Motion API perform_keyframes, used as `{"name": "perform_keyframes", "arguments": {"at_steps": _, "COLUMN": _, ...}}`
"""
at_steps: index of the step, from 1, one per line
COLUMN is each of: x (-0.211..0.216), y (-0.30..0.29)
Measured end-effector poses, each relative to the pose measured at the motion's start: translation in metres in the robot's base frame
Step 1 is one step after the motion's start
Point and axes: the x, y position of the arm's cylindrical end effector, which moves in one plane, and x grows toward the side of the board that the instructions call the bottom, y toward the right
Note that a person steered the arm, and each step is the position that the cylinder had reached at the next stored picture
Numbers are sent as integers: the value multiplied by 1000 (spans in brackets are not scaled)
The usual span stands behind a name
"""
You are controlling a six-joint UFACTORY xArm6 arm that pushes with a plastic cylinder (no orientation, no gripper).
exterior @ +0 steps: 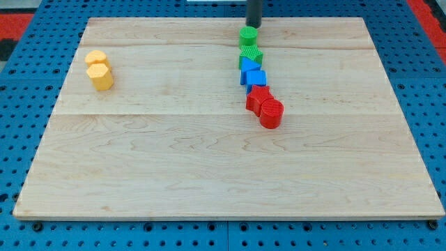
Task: Slightly adjust the green block into the straight line
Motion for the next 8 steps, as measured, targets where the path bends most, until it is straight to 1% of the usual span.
{"name": "perform_keyframes", "arguments": {"at_steps": 1, "x": 12, "y": 0}}
{"name": "perform_keyframes", "arguments": {"at_steps": 2, "x": 27, "y": -13}}
{"name": "perform_keyframes", "arguments": {"at_steps": 3, "x": 28, "y": -19}}
{"name": "perform_keyframes", "arguments": {"at_steps": 4, "x": 16, "y": -26}}
{"name": "perform_keyframes", "arguments": {"at_steps": 5, "x": -8, "y": -63}}
{"name": "perform_keyframes", "arguments": {"at_steps": 7, "x": 25, "y": -68}}
{"name": "perform_keyframes", "arguments": {"at_steps": 8, "x": 26, "y": -68}}
